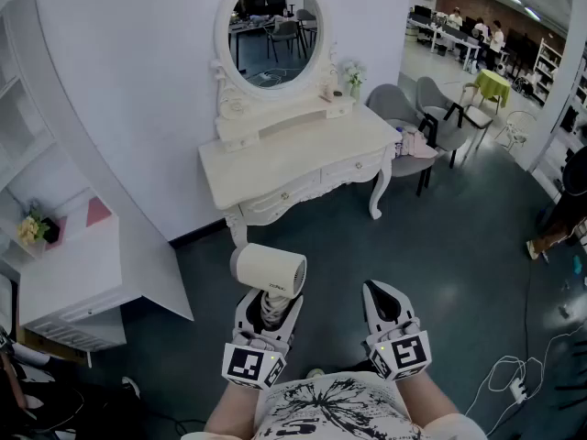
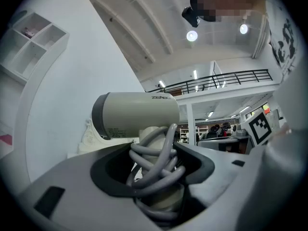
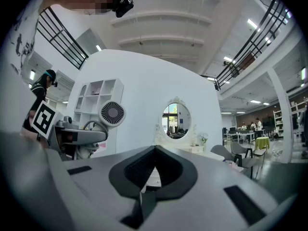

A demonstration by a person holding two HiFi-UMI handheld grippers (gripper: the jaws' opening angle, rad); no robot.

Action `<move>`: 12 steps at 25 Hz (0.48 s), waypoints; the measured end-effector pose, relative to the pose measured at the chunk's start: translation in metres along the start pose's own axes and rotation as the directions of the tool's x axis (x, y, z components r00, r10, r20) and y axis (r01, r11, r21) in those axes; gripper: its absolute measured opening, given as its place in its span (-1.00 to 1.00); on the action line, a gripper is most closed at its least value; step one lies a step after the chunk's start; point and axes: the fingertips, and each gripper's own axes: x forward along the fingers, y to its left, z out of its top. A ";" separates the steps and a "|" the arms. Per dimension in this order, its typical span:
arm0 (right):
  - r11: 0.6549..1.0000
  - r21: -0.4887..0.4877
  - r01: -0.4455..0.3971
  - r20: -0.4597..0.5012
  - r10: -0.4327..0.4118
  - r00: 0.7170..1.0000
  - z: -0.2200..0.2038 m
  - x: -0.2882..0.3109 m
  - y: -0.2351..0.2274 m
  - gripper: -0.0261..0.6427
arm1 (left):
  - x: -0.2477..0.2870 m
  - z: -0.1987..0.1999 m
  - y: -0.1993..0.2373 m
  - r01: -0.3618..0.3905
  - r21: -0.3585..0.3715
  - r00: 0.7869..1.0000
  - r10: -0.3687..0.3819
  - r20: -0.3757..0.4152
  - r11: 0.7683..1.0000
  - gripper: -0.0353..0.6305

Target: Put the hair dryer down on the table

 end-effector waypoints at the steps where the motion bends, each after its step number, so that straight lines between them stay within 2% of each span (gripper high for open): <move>1: 1.000 0.002 0.002 0.002 -0.002 1.000 0.000 0.002 0.000 -0.87 | 0.000 0.000 0.002 -0.002 -0.006 1.000 0.002 0.000 1.000 -0.10; 12: 1.000 0.016 0.015 -0.007 -0.015 1.000 -0.002 0.012 -0.006 -0.87 | 0.010 -0.003 0.012 0.000 -0.031 1.000 0.000 -0.002 1.000 -0.10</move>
